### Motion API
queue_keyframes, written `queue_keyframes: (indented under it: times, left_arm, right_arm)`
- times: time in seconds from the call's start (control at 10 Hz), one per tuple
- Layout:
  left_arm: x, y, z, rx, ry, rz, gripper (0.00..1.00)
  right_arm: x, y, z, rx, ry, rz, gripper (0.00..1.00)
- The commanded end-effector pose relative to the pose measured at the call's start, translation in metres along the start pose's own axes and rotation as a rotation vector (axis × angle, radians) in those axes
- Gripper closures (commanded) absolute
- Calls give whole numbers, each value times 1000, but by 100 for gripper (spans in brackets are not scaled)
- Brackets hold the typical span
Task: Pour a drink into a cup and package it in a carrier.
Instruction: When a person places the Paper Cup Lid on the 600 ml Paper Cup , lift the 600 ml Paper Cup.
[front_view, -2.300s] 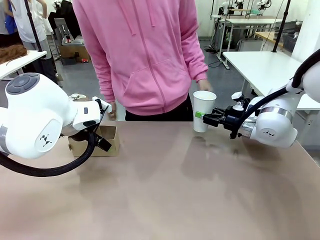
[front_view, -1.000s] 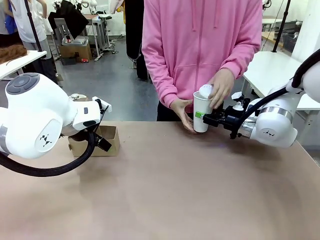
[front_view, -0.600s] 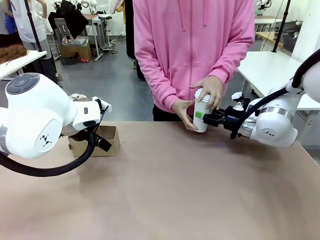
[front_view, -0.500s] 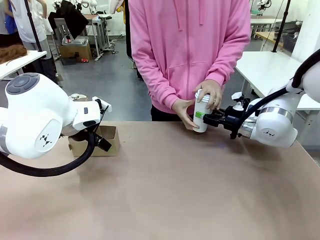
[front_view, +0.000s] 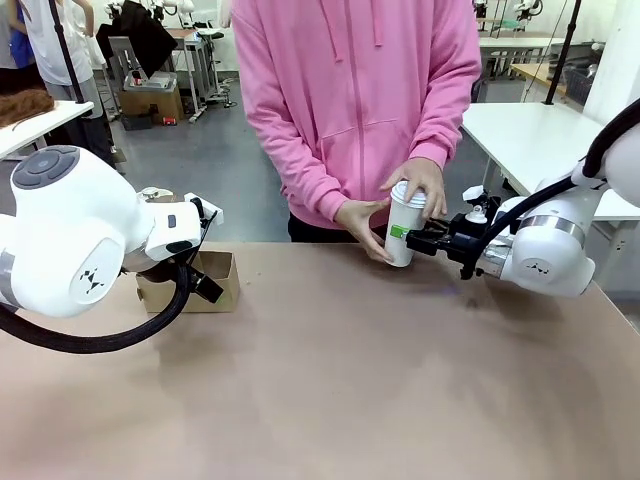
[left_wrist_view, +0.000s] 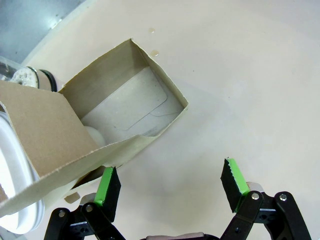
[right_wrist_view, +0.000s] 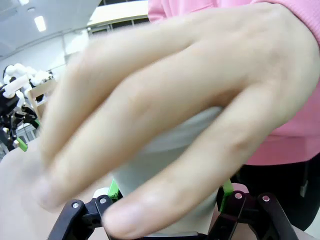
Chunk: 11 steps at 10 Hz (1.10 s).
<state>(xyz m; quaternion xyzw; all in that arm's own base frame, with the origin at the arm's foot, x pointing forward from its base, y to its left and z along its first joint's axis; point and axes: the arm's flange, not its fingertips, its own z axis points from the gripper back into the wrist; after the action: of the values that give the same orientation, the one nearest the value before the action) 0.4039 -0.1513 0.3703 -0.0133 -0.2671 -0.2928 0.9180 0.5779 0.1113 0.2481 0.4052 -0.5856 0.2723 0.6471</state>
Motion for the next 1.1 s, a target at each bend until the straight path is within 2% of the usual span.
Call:
queue_keyframes:
  times: [0.0,1.0]
  left_arm:
    - [0,0,0,-1,-1,0,0]
    - [0,0,0,-1,-1,0,0]
  right_arm:
    - [8,5,1,-1,-11,6,20]
    - [1,0,0,0,-1,2,19]
